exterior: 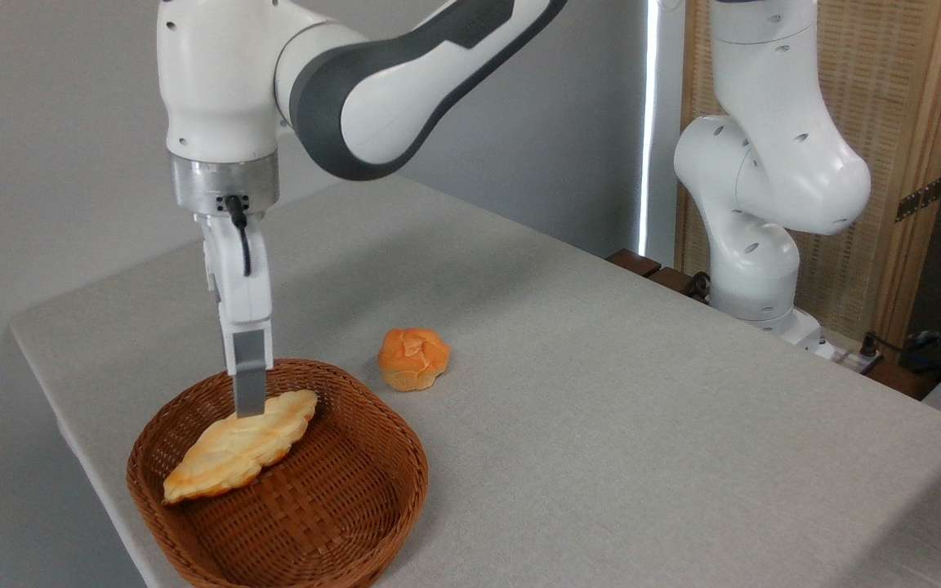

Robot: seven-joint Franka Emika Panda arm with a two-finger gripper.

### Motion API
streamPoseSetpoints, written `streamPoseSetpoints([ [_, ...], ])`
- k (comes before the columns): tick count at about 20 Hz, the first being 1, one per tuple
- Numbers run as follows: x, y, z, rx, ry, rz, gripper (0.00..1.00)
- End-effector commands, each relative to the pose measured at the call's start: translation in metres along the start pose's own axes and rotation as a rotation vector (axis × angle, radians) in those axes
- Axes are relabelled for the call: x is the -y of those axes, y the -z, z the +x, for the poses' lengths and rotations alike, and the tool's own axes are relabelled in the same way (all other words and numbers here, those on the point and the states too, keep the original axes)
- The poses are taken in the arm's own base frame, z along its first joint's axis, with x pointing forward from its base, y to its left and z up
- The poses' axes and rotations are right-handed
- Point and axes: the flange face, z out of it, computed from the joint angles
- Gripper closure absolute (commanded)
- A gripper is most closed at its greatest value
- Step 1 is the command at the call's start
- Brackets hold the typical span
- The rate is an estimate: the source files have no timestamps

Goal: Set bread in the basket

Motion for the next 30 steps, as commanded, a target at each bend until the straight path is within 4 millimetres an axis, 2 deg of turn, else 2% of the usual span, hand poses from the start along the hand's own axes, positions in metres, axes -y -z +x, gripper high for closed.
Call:
streamPoseSetpoints([
  [1,-0.014,0.046,-0.014,0.038,0.118,-0.038,0.00],
  [7,-0.029,0.109,-0.066,0.157,0.266,-0.105,0.00],
  [9,-0.034,0.122,-0.078,0.185,0.283,-0.126,0.00],
  [15,-0.028,0.134,-0.094,0.178,0.303,-0.118,0.00],
  [20,-0.020,0.156,-0.098,0.150,0.324,-0.090,0.00],
  [23,-0.003,0.168,-0.120,0.132,0.364,-0.077,0.00],
  [26,-0.002,0.167,-0.120,0.131,0.356,-0.080,0.00],
  [30,-0.013,0.163,-0.101,0.134,0.311,-0.086,0.00],
])
